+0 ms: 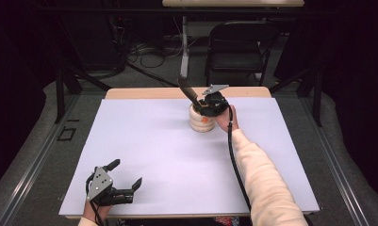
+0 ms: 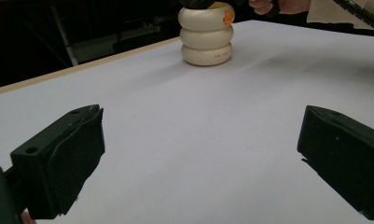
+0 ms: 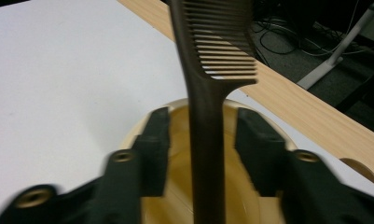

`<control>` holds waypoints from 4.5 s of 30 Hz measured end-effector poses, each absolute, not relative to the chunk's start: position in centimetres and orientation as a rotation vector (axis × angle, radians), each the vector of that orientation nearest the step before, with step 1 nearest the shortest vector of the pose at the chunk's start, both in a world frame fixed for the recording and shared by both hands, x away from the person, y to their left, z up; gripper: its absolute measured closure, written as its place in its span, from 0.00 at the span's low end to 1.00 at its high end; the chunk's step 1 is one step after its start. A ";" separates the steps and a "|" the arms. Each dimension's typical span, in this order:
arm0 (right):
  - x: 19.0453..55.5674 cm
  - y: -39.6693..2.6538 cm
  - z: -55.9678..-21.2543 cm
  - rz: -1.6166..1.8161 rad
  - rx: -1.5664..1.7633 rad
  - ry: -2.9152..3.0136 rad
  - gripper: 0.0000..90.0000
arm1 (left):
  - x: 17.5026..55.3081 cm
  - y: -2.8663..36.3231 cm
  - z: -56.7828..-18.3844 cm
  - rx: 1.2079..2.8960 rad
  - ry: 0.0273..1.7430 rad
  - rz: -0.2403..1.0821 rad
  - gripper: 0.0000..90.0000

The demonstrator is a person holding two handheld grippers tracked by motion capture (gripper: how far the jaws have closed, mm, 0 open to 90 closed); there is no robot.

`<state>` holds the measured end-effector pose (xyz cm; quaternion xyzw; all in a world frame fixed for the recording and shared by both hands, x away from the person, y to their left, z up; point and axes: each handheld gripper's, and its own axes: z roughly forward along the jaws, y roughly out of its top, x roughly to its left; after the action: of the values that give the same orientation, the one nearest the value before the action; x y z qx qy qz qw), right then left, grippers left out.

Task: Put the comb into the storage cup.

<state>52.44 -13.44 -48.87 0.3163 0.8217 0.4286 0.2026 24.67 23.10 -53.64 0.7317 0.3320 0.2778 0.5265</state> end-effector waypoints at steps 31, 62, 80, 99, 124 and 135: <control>48.0 -16.8 -46.2 1.244 0.867 2.420 0.00 | 24.3 23.4 -53.7 1.747 0.815 0.680 0.01; 39.8 -18.5 -47.0 1.298 0.816 2.445 0.00 | 24.0 23.5 -53.7 1.753 0.810 0.692 0.01; 35.4 -20.0 -47.4 1.303 0.779 2.448 0.00 | 24.0 23.4 -53.7 1.753 0.814 0.692 0.01; 31.5 -21.6 -48.6 1.301 0.735 2.413 0.00 | 24.0 23.4 -53.7 1.757 0.818 0.691 0.01; 27.8 -23.4 -50.3 1.268 0.739 2.373 0.00 | 24.0 23.4 -53.8 1.762 0.818 0.695 0.01; 26.7 -23.9 -50.7 1.279 0.720 2.344 0.00 | 24.0 23.4 -53.8 1.763 0.819 0.695 0.01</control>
<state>26.69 -23.85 -50.69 0.2557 0.8327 0.4542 0.1869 24.01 23.38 -53.78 0.7331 0.3406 0.2889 0.5130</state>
